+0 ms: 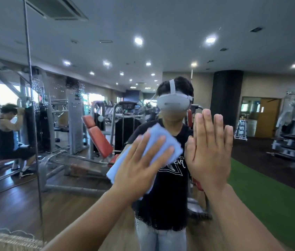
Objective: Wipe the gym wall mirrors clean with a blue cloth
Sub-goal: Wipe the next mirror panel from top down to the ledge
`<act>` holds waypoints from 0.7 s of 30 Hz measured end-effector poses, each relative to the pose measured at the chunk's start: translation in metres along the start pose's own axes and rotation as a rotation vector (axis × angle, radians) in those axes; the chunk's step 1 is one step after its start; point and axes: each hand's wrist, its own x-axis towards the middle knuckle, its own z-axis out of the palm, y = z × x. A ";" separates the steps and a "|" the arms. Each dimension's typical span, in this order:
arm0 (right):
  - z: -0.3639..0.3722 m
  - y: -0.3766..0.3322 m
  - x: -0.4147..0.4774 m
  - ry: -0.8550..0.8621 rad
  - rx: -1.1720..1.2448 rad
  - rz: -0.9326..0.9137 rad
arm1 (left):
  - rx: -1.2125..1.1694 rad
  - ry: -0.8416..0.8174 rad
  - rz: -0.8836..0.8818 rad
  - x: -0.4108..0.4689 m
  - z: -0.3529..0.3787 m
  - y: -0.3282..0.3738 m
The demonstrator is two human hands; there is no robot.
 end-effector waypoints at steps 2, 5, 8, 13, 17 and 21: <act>0.000 0.000 0.000 -0.002 -0.003 -0.003 | 0.016 -0.080 0.037 -0.033 -0.010 -0.016; 0.001 -0.001 -0.001 -0.005 0.000 0.005 | 0.099 -0.124 -0.046 -0.056 -0.028 -0.057; 0.001 -0.002 -0.001 0.001 -0.007 0.007 | 0.139 -0.092 -0.203 -0.037 -0.039 -0.097; 0.002 -0.004 -0.001 -0.011 -0.014 0.008 | 0.059 0.094 -0.406 0.066 -0.037 -0.102; 0.002 -0.002 -0.002 0.006 -0.029 0.002 | 0.064 0.137 -0.302 0.108 -0.019 -0.057; 0.003 -0.001 0.000 0.019 0.001 -0.002 | 0.009 0.041 -0.016 0.062 -0.002 -0.013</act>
